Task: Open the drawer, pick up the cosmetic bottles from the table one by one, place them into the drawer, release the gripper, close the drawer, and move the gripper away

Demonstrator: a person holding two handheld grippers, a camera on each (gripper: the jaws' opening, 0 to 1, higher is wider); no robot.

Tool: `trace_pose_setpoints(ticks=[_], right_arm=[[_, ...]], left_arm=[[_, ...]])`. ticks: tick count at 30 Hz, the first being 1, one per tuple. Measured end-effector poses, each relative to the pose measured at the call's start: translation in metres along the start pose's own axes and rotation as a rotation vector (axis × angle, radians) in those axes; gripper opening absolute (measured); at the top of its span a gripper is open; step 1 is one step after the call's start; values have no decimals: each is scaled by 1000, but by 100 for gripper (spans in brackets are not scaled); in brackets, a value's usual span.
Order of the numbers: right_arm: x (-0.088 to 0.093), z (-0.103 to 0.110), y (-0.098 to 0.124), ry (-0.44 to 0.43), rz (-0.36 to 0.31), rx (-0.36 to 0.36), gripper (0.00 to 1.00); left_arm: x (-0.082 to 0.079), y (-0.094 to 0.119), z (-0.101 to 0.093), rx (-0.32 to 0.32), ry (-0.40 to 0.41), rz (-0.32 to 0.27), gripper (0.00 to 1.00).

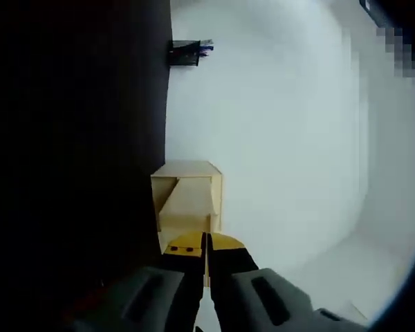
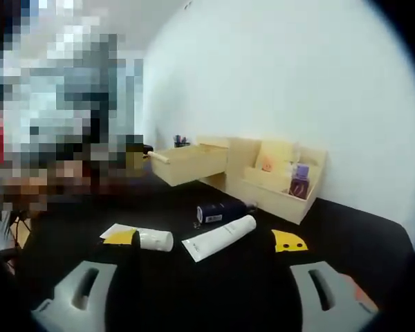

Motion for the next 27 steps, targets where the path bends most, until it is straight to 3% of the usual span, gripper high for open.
trace_pose_setpoints(ticks=[4,8,12,18,20,21,23,25,27], right_arm=[[-3,4,2,-4,-16,-8,69],[-6,6,3,-16,-34,-13,68],[-4,4,2,-30,-30,-5,67],[-3,4,1,-34,-24,4,66],[-4,0,1,-37,-26,5,66],[-5,-1,1,-39,-28,6,65],[-6,-3,2,-55,-36,-2,65],[-7,-5,3,-90,-48,-15,65],[-8,-9,4,-103,-55,-11,65]], left_arm=[[0,1,-3,-25,-213,62,13],[35,6,-25,37,-416,168,17],[64,3,-39,44,-568,243,23],[103,-6,-58,-23,-940,290,25],[114,-10,-58,-92,-1070,326,25],[119,-13,-56,-129,-1110,346,25],[132,-21,-59,-127,-1185,371,25],[141,-32,-56,-172,-1251,403,25],[149,-43,-52,-216,-1265,414,25]])
Point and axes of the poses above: the point that each gripper's makers call its tool centre point, and the gripper's own axes: y roughly backward along the fingers, z roughly to its left, x roughly out of its underside, the point moved 4 cm from there along y, roughly backward along the fingers, and after that the axes turned 7 degrees about z, right-handed, at the moved point
